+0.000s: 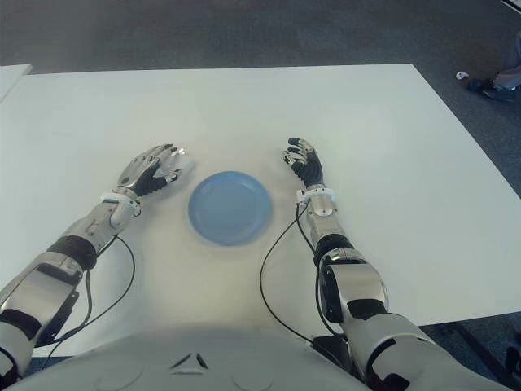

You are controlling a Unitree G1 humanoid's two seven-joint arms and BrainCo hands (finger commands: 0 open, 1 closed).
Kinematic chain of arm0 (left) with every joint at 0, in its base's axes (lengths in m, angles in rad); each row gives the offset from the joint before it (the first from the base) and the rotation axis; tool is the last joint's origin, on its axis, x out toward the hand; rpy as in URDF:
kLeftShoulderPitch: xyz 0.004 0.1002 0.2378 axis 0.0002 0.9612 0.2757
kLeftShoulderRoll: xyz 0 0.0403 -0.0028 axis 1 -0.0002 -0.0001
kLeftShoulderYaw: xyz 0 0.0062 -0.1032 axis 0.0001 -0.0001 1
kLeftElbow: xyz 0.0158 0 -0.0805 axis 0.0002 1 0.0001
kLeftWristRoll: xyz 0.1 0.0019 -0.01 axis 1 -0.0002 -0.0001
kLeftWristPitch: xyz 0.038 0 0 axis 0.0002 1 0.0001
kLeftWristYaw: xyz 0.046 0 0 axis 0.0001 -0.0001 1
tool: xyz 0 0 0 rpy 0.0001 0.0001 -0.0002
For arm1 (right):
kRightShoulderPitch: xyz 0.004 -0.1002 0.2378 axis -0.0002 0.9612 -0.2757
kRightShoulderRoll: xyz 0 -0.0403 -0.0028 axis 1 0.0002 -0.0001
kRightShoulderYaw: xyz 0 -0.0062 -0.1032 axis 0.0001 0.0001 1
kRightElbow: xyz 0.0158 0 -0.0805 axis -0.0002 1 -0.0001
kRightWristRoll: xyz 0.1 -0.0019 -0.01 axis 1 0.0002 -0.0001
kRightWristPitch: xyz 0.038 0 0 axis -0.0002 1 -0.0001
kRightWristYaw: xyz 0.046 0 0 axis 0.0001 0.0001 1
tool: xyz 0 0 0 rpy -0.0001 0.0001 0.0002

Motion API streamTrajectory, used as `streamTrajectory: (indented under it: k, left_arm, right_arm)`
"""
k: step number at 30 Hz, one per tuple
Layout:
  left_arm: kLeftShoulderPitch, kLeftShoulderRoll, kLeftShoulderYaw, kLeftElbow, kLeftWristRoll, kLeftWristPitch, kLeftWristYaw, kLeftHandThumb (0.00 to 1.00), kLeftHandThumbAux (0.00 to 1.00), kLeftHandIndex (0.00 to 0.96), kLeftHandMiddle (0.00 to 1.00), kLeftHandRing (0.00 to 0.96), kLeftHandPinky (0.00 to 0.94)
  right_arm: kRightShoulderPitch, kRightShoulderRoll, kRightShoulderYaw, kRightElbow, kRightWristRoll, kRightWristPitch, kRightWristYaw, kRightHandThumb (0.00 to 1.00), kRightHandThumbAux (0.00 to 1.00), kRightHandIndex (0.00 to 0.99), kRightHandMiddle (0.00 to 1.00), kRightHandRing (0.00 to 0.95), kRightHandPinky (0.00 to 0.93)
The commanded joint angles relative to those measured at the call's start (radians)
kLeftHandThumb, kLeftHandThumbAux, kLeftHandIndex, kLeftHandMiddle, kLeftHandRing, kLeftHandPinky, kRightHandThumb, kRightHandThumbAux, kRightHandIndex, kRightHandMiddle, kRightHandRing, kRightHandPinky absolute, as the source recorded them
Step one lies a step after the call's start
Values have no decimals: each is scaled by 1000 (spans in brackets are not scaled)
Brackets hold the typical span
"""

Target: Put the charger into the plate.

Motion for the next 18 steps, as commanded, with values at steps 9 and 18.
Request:
streamTrajectory:
  k: [9, 18]
  left_arm:
    - [-4, -33, -2, 37, 8, -22, 115, 329, 213, 83, 93, 80, 103]
    - [-20, -35, -43, 72, 66, -57, 272, 474, 290, 316, 489, 466, 471]
  right_arm:
    - [62, 10, 13, 54, -18, 77, 14, 0, 664, 216, 241, 245, 256]
    - [61, 9, 15, 55, -19, 75, 11, 0, 654, 222, 250, 250, 255]
